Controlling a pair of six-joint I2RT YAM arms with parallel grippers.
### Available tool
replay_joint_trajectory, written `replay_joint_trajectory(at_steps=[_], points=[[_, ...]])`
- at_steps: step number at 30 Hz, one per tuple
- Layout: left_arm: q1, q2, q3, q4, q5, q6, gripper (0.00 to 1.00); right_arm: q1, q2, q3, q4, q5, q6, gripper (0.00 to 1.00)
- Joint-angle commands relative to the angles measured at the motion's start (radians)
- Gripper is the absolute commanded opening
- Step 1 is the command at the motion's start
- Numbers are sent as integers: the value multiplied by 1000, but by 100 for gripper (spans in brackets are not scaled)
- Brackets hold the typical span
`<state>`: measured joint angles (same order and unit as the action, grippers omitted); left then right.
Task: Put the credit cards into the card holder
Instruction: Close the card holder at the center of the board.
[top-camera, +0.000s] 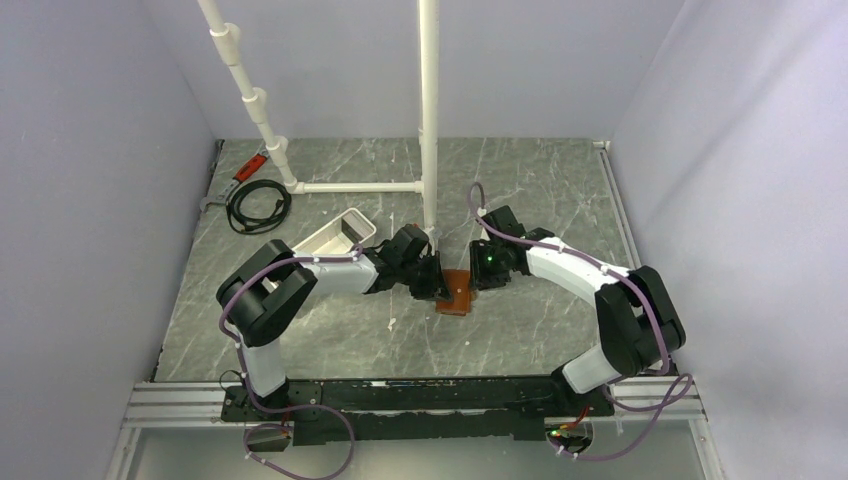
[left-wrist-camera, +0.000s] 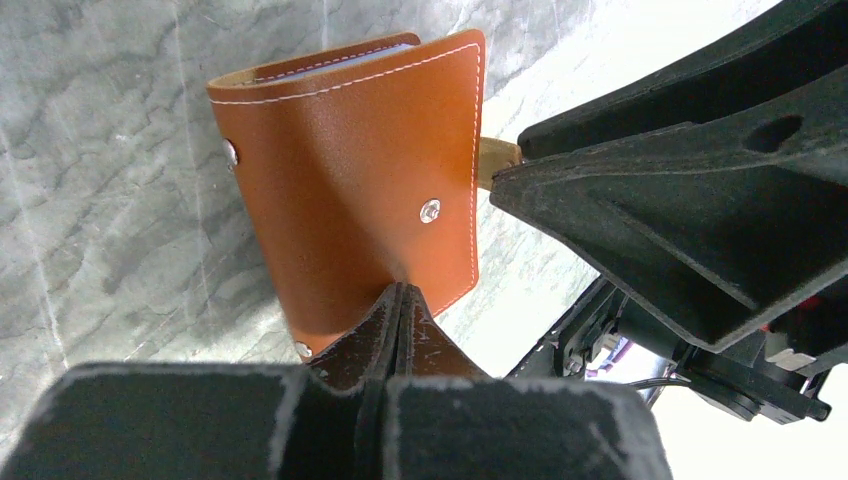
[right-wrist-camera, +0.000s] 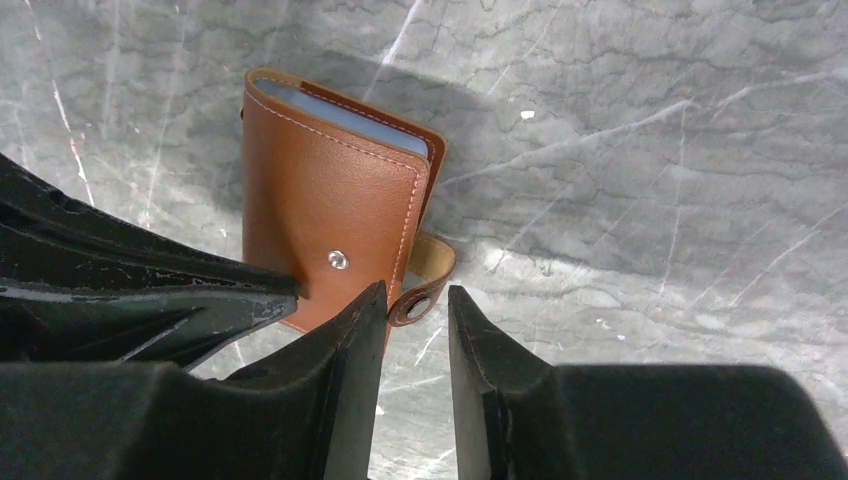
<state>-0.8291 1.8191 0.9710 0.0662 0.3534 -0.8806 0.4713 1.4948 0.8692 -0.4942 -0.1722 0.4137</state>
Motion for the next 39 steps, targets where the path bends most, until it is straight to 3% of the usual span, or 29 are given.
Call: replay_joint_trajectory(at_steps=[1,8,15,21,25,27,29,39], points=[[-14,24,11,-37,-30,22,0,13,-2,44,-29,58,5,31],[-15,20,11,-41,-34,27,0,15,-40,32,-40,67,11,19],[-16,23,14,-37,-31,31,0,14,-77,16,-42,58,14,15],[-20,29,21,-44,-31,31,0,14,-69,6,-24,27,17,0],[-22,26,19,-47,-34,32,0,14,-44,8,-25,23,15,0],[-21,22,16,-46,-36,32,0,15,-54,3,-22,31,14,17],[-22,22,14,-43,-35,32,0,16,-69,6,-25,44,12,27],[-24,26,20,-45,-35,35,0,38,-22,32,-24,41,7,32]])
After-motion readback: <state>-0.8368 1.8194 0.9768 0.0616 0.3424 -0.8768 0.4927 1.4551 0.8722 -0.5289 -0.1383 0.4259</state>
